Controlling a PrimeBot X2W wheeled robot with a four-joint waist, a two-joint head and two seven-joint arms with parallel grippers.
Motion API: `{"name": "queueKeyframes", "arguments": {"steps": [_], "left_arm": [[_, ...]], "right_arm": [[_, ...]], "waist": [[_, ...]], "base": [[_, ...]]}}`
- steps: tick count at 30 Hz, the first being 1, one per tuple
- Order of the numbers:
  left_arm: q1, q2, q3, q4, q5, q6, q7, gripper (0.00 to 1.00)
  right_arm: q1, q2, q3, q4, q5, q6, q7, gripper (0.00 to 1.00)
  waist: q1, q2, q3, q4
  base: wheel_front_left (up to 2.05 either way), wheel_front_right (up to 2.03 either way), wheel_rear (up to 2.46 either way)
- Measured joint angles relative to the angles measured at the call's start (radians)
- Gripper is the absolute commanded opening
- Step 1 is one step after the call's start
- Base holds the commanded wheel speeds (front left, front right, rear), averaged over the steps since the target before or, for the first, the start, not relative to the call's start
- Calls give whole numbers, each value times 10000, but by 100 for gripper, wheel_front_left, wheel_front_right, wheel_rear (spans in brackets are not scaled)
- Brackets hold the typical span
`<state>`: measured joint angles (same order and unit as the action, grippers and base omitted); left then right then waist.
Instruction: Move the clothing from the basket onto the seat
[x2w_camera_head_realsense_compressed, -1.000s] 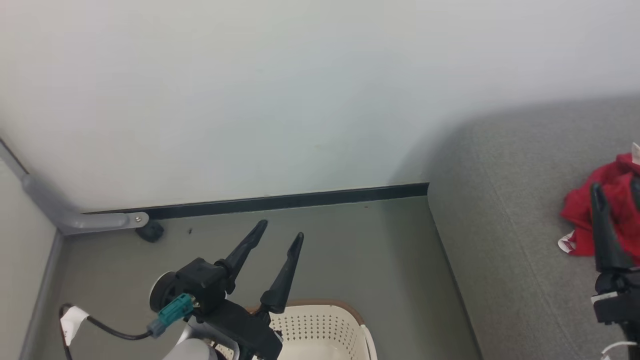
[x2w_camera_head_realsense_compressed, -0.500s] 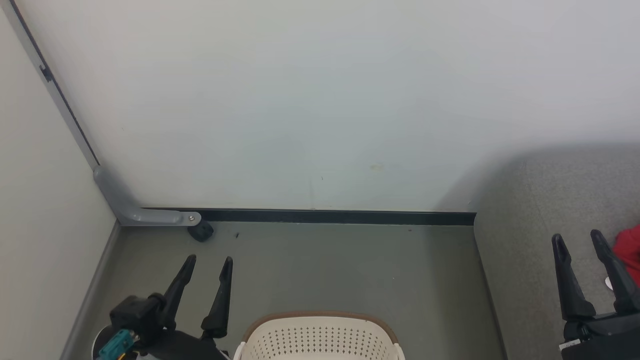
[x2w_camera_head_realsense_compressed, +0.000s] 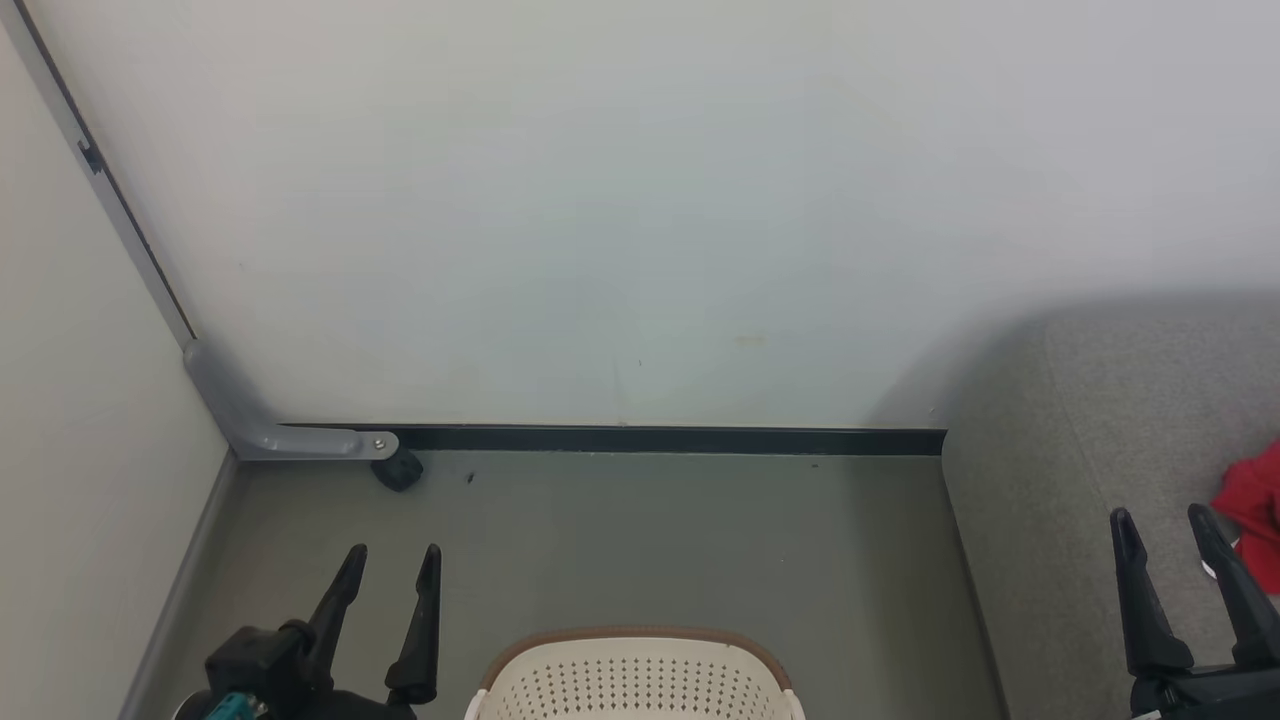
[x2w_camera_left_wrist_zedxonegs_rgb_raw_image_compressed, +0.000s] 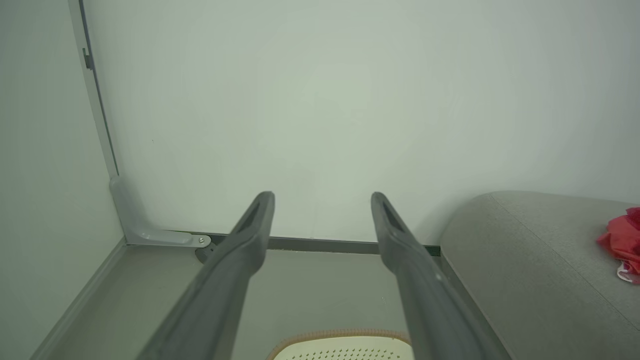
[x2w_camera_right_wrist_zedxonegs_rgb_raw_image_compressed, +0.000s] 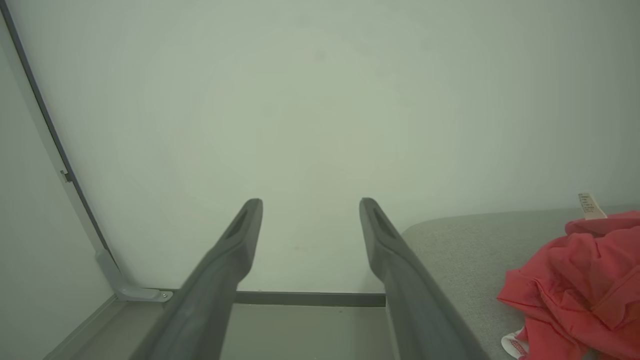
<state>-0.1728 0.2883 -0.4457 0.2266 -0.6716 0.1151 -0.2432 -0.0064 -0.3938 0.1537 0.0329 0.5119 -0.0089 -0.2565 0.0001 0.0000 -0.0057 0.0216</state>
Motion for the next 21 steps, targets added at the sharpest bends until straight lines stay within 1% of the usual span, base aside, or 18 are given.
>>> {"name": "queueKeyframes", "arguments": {"steps": [13,21], "left_arm": [[157,-159,274,-50,311,6,-56,100],[165,-234,477,-84,454,8,-58,100]], "right_arm": [[-3,144,-167,4,-196,111,0,100],[-6,259,-267,61,-249,268,0,100]], "waist": [[0,0,22,-101],[0,0,46,-137]], "base": [[0,0,0],[0,0,0]]}}
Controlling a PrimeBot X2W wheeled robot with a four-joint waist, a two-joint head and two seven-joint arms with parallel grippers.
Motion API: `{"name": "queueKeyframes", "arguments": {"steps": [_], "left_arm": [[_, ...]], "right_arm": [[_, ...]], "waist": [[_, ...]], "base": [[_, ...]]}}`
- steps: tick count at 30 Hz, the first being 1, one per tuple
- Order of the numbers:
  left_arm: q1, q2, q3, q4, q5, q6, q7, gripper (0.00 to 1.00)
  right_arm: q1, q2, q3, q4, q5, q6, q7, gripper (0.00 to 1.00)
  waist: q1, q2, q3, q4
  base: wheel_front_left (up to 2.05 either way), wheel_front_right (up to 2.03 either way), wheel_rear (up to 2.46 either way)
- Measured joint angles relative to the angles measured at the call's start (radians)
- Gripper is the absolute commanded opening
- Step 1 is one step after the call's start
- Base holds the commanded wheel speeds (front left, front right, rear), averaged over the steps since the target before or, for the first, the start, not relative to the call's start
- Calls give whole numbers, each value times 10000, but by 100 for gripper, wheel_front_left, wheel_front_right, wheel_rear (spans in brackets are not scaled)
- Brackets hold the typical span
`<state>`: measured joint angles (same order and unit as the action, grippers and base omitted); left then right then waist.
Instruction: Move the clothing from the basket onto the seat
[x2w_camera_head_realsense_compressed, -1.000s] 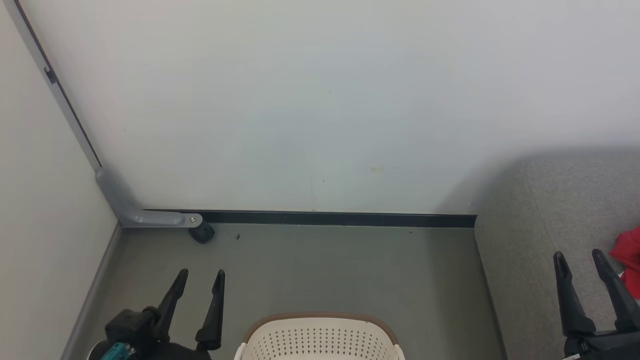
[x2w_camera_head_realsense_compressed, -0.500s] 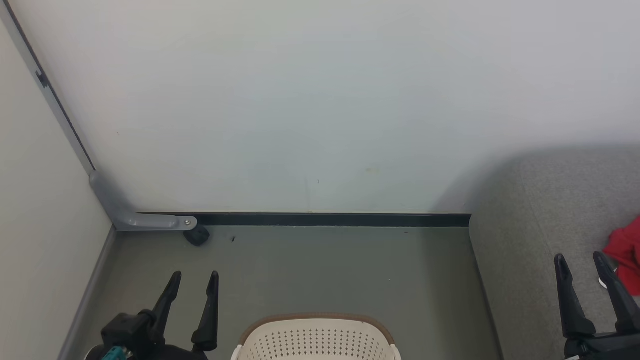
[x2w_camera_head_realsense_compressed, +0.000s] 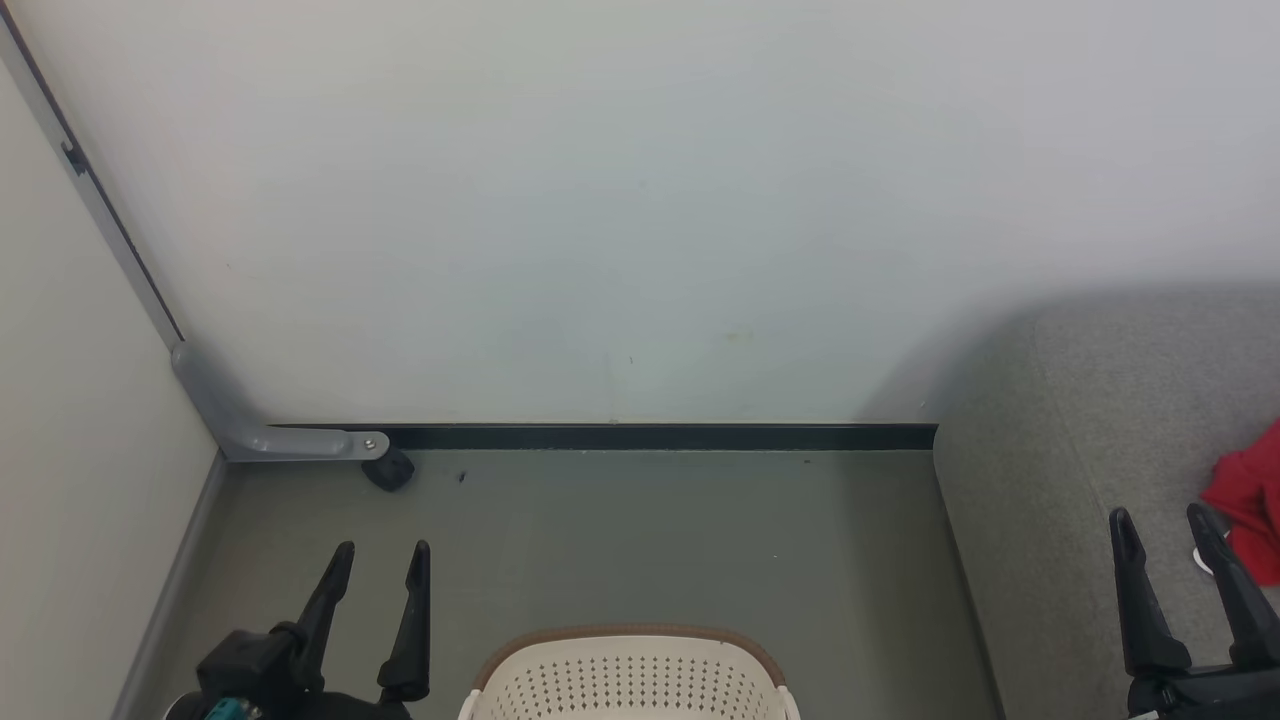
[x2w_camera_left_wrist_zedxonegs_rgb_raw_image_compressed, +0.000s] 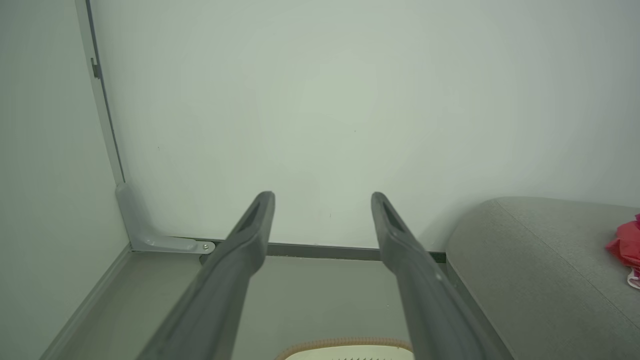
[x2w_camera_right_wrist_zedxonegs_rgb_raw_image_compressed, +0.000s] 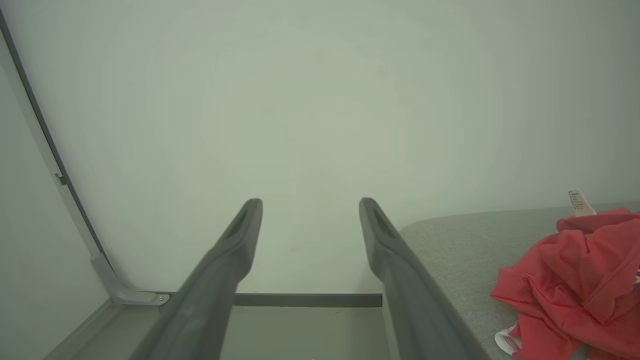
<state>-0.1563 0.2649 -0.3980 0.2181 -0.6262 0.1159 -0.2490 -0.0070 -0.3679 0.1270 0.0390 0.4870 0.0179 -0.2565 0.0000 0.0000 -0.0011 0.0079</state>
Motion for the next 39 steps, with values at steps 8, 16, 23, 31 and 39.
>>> {"name": "queueKeyframes", "arguments": {"steps": [8,16,23,31,39], "left_arm": [[1,-36,63,-13,94,0,-2,100],[1,-92,88,-12,190,75,-2,100],[6,-155,81,33,209,73,0,0],[715,-433,-77,677,86,65,96,0],[716,-552,339,673,-683,-119,380,0]], "right_arm": [[-10,113,-79,84,-142,98,0,100],[-12,265,-219,466,-151,146,0,100],[-4,433,-209,1028,-150,272,2,0],[465,1112,15,1747,-79,265,100,0],[412,1235,-228,1793,846,274,405,0]], "waist": [[0,0,7,-36],[0,0,-1,-66],[0,0,-9,-77],[0,0,-9,-78],[0,0,-5,-77]], "base": [[0,0,0],[0,0,0],[0,0,0],[0,0,0],[0,0,0]]}}
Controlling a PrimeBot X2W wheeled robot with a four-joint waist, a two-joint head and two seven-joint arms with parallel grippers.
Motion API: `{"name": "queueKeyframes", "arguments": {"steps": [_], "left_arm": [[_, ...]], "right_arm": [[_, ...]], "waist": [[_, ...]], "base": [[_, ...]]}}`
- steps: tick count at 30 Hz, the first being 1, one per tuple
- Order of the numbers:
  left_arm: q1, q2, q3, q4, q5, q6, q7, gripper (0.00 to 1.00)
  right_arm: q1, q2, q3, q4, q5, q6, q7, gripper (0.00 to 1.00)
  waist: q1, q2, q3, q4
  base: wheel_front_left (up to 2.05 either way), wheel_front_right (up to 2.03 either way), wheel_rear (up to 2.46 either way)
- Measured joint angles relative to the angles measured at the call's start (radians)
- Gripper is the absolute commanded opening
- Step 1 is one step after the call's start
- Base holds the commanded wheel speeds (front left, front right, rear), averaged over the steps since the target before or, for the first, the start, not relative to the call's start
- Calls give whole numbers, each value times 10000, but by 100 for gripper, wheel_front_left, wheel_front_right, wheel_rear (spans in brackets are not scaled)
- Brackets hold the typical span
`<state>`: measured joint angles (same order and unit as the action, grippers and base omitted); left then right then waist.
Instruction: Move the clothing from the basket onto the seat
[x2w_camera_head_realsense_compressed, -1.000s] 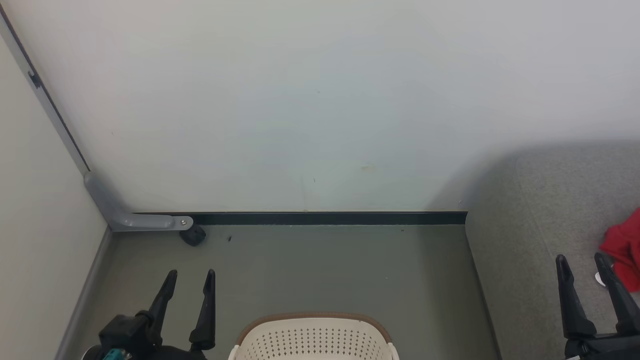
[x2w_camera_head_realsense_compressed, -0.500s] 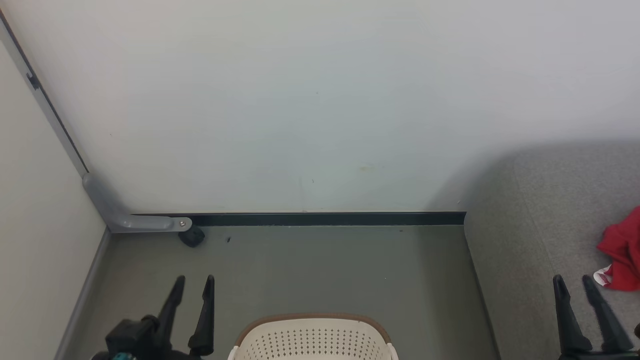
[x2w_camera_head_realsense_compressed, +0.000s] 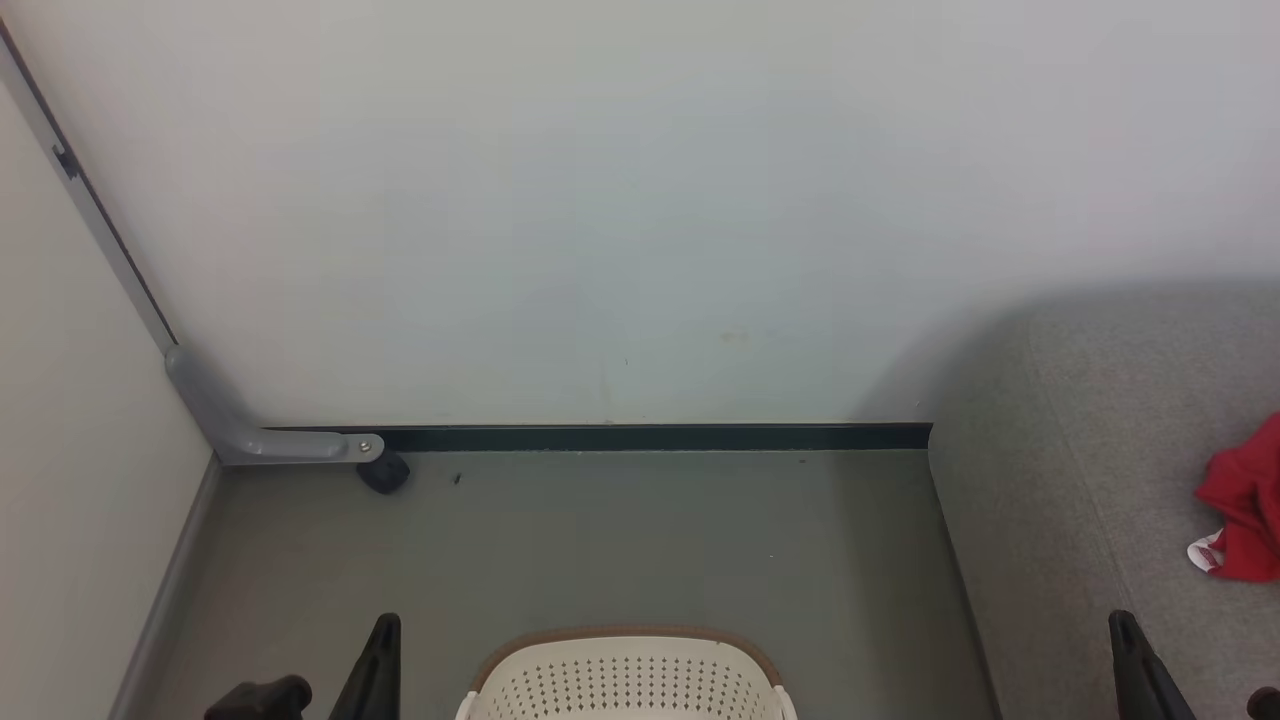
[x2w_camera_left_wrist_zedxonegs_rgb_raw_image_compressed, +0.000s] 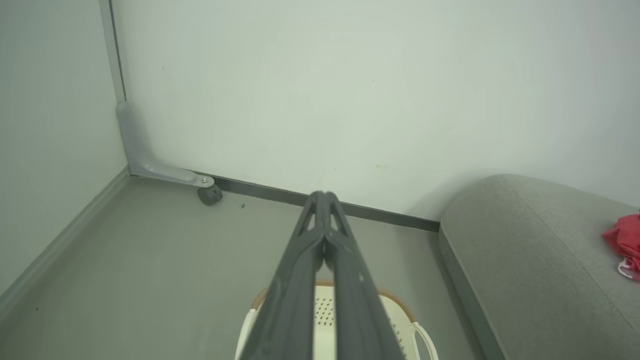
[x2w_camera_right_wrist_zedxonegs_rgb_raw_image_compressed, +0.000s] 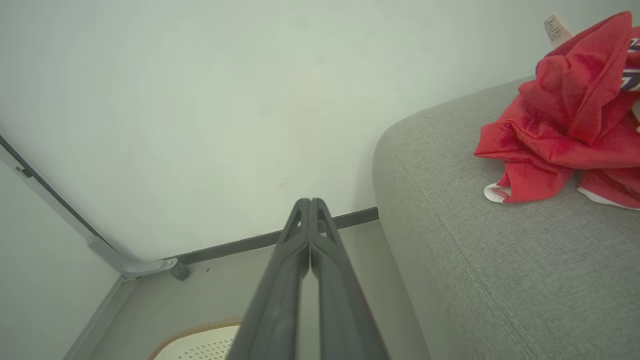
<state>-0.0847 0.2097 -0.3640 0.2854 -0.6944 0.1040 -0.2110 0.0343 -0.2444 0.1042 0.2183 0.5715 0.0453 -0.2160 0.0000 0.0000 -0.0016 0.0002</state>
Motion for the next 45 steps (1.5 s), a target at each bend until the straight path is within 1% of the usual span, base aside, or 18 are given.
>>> {"name": "queueKeyframes", "arguments": {"steps": [4,6,10,13,16,19,27,31,45], "left_arm": [[0,-61,163,0,-180,-90,128,0],[0,-109,276,2,-497,-167,213,0],[0,-184,487,2,-761,-257,353,0],[0,-247,654,4,-1218,-320,514,0],[0,-290,803,8,-1400,-374,617,0],[1,-347,972,12,-1820,-443,725,0],[0,-510,1381,19,-2568,-619,1045,0],[0,-581,1584,27,-3049,-786,1170,0],[0,-857,2286,52,-4422,-1133,1672,0]], "right_arm": [[-20,84,-79,44,316,4,132,0],[-35,119,-138,65,583,75,221,0],[-50,207,-261,107,1022,77,370,0],[-60,278,-341,128,1402,77,493,0],[-93,353,-422,155,1753,92,587,0],[-128,424,-504,178,2094,165,742,0],[-263,604,-727,249,3039,178,1016,0],[-295,702,-840,288,3473,234,1164,0],[-478,1022,-1221,443,5137,347,1687,0]], "waist": [[0,0,1,1],[0,0,2,1],[0,0,4,1],[0,0,5,1],[0,0,6,0],[0,0,7,0],[0,0,10,-1],[0,0,11,-2],[0,0,16,-2]], "base": [[0,0,0],[0,0,0],[0,0,0],[0,0,0],[0,0,0],[0,0,0],[0,0,0],[0,0,0],[0,0,0]]}}
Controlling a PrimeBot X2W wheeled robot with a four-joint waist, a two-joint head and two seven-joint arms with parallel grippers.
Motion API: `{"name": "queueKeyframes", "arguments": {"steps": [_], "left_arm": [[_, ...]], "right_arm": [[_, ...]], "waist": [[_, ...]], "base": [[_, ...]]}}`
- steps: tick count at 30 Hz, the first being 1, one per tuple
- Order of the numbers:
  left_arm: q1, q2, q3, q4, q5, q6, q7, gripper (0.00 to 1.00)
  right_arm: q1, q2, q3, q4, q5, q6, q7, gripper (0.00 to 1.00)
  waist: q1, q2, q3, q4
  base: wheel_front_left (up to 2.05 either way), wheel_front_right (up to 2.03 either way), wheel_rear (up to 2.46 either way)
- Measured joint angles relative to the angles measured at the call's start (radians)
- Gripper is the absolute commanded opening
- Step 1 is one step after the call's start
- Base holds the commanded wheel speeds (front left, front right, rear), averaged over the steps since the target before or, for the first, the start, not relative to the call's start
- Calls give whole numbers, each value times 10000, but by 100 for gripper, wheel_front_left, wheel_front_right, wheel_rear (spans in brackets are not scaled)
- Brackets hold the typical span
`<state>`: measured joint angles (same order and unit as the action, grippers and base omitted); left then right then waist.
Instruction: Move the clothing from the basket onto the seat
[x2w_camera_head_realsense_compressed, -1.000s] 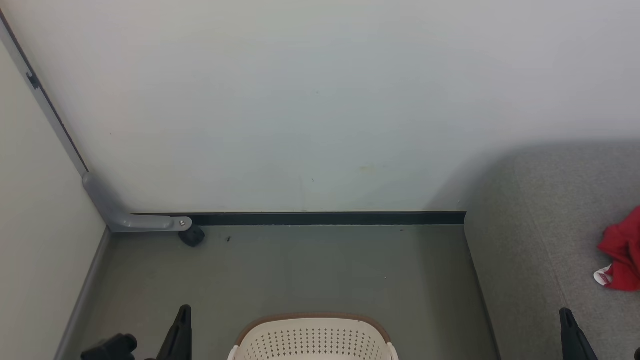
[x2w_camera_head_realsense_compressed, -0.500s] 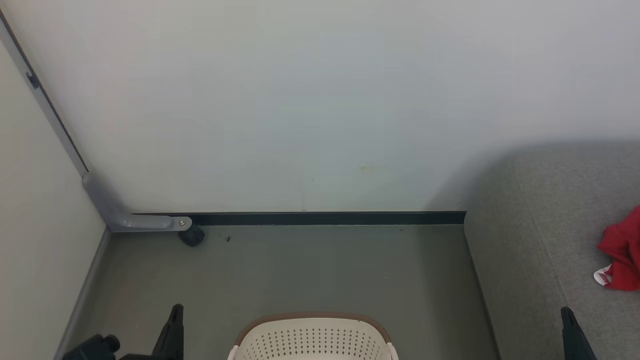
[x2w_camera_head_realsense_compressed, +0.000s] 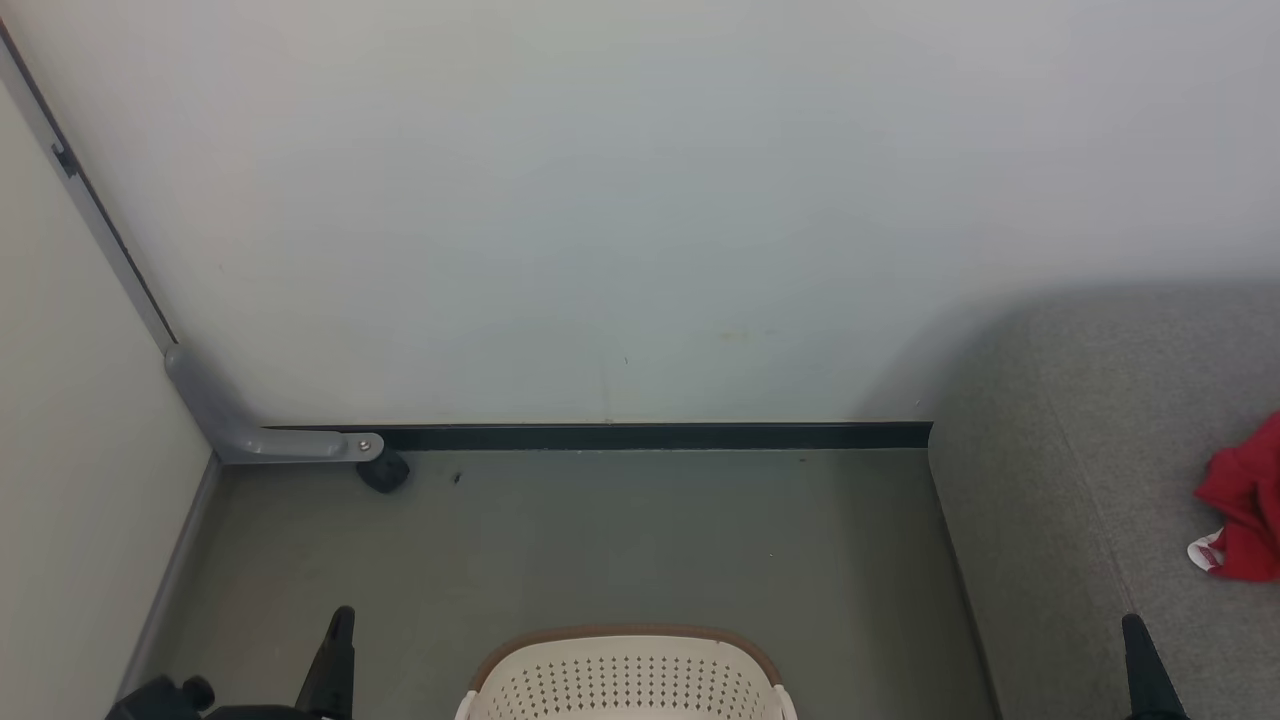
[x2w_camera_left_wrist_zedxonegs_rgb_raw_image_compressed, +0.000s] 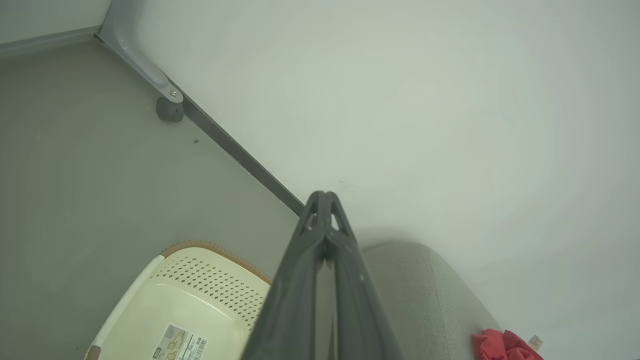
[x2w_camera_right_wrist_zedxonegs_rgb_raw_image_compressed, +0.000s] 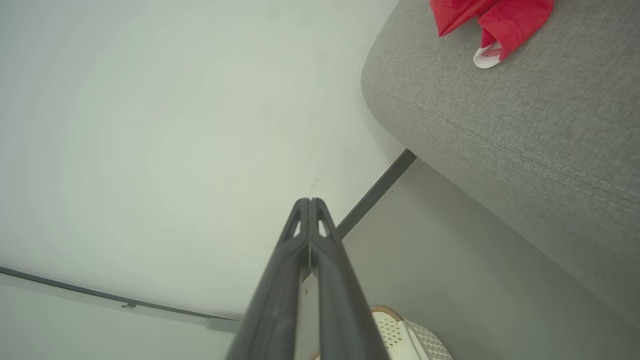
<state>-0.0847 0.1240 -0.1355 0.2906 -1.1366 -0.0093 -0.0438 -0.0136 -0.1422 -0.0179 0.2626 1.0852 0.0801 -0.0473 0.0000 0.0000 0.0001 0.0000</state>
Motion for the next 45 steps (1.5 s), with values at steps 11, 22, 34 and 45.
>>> {"name": "queueKeyframes", "arguments": {"steps": [11,22,34,45], "left_arm": [[-2,-198,560,13,-1183,-274,401,0],[-3,-387,1106,35,-2318,-539,802,0],[-6,-650,1758,67,-3645,-888,1260,0],[-7,-809,2220,84,-4525,-1068,1567,0]], "right_arm": [[-198,245,-303,84,1283,84,397,0],[-393,487,-587,188,2564,171,823,0],[-536,782,-941,328,4036,268,1269,0],[-614,991,-1175,380,5085,359,1605,0]], "waist": [[0,0,4,0],[0,0,8,0],[0,0,13,0],[0,0,17,0]], "base": [[0,0,0],[0,0,0],[0,0,0],[0,0,0]]}}
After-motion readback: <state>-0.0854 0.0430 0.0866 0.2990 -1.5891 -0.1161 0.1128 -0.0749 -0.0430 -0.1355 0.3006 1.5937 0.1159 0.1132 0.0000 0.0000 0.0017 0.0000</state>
